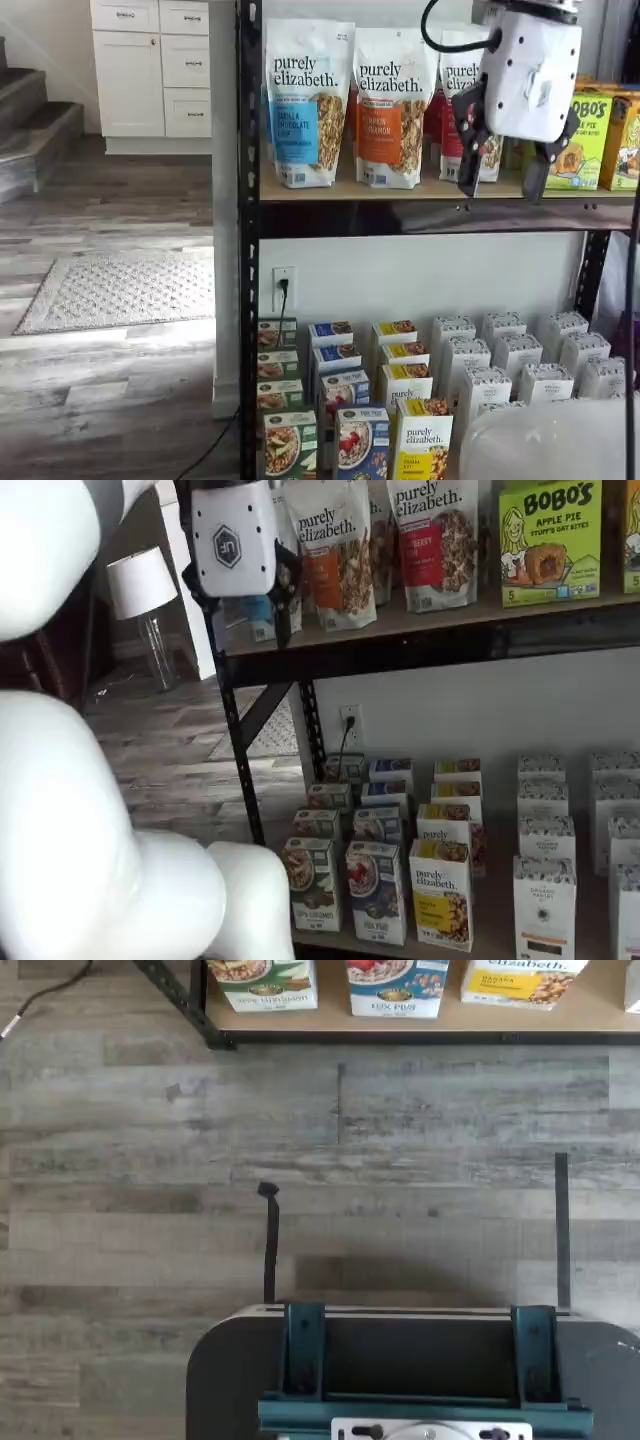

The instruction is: Pick up the blue and white box that is on the bottom shelf, the second box from the left

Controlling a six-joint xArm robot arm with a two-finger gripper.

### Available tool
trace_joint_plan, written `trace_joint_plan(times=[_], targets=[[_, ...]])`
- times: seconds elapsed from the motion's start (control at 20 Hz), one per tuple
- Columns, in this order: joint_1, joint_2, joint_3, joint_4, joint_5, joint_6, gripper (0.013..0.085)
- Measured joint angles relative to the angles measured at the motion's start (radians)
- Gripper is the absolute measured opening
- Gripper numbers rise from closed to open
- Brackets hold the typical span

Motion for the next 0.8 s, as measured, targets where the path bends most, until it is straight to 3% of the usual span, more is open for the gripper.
trace_joint_plan(times=[0.8], targets=[[0.074,-0.019,0.202,-0.028,-0.223,0.046,0.0850]])
